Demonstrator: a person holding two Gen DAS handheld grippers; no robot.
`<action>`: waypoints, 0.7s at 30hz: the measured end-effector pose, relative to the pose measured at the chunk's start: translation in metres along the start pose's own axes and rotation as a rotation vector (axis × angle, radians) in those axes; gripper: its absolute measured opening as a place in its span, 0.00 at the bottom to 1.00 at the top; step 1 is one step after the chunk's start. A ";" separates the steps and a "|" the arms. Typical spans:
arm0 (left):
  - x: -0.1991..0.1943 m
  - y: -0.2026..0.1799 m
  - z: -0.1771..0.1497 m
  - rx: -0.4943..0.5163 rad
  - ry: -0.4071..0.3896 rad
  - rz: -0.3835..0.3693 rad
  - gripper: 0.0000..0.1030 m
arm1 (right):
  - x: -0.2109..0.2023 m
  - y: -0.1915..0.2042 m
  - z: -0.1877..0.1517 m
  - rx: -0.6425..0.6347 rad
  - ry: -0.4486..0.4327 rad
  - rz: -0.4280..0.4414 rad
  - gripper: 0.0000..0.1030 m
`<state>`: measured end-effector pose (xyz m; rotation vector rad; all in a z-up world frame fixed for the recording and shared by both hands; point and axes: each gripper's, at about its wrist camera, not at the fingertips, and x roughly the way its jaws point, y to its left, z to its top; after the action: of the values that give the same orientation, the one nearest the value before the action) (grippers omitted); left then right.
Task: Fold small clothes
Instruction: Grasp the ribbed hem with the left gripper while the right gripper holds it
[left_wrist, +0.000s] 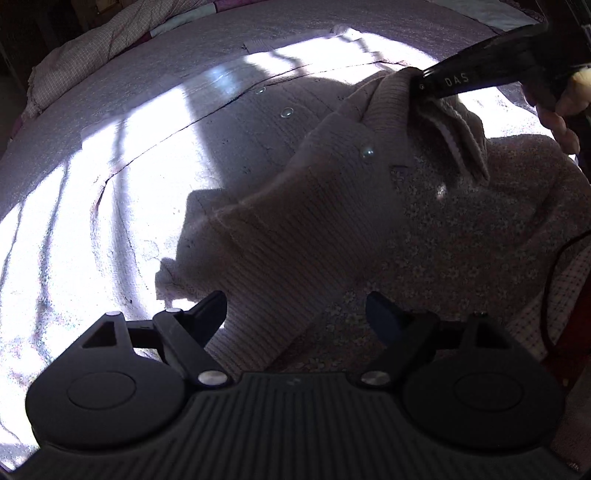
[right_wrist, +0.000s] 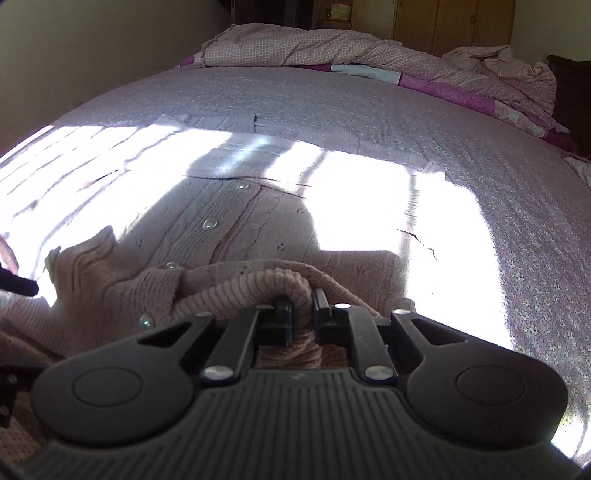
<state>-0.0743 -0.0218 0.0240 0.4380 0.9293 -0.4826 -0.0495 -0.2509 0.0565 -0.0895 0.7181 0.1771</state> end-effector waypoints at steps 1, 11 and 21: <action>0.004 -0.002 0.001 0.009 0.005 0.005 0.85 | 0.005 -0.004 0.003 0.027 0.011 0.007 0.13; 0.042 0.008 0.007 -0.002 0.076 0.136 0.85 | 0.033 -0.014 0.012 0.092 0.086 0.043 0.14; 0.052 -0.002 0.010 0.033 0.076 0.190 0.92 | 0.028 -0.013 0.006 0.064 0.094 0.047 0.15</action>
<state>-0.0427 -0.0391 -0.0147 0.5721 0.9436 -0.3108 -0.0226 -0.2595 0.0431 -0.0201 0.8193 0.1962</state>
